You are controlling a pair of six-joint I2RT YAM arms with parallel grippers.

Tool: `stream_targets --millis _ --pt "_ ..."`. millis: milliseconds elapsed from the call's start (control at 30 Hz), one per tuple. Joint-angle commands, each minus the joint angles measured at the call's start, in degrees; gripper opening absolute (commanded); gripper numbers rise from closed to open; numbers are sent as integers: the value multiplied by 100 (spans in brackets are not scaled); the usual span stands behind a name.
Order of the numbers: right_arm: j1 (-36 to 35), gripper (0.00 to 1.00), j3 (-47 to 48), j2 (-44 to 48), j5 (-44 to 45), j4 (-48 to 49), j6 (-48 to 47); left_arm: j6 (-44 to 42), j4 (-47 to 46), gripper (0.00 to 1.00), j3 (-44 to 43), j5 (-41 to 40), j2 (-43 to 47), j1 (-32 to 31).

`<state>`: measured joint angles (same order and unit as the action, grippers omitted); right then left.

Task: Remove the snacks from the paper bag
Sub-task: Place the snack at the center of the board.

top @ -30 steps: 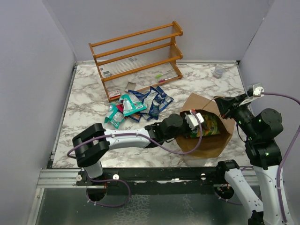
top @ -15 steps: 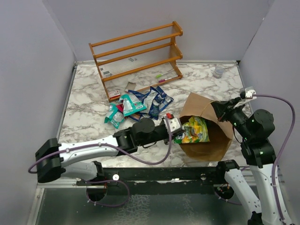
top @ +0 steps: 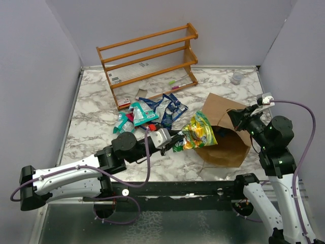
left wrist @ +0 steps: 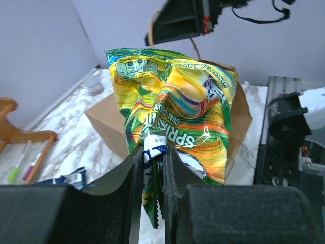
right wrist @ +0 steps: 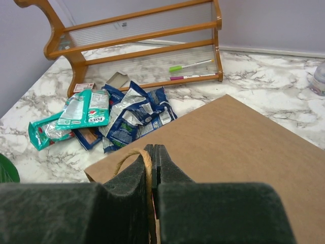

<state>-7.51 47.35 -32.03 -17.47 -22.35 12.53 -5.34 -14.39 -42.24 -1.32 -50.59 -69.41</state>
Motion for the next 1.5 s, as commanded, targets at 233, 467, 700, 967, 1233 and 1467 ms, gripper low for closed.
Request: stream_targets --millis 233,467,700,967,1233,1467 --pt "-5 2 193 -101 95 176 -24 -71 -262 0 41 -2619 100 -13" --pt "-5 2 166 -114 90 214 -16 815 117 0 0 -3948 -183 672" --pt "-5 2 114 -57 126 223 -12 2195 1475 0 -568 -3754 -735 2197" --pt "-13 2 153 6 152 203 -40 2782 1428 0 -1081 -3115 -2016 3213" --pt "-14 2 246 83 202 85 -80 3315 816 0 -996 -2227 -3050 3970" --pt "-14 2 511 -174 46 -88 -97 3501 -42 33 -381 -1052 -3320 4198"
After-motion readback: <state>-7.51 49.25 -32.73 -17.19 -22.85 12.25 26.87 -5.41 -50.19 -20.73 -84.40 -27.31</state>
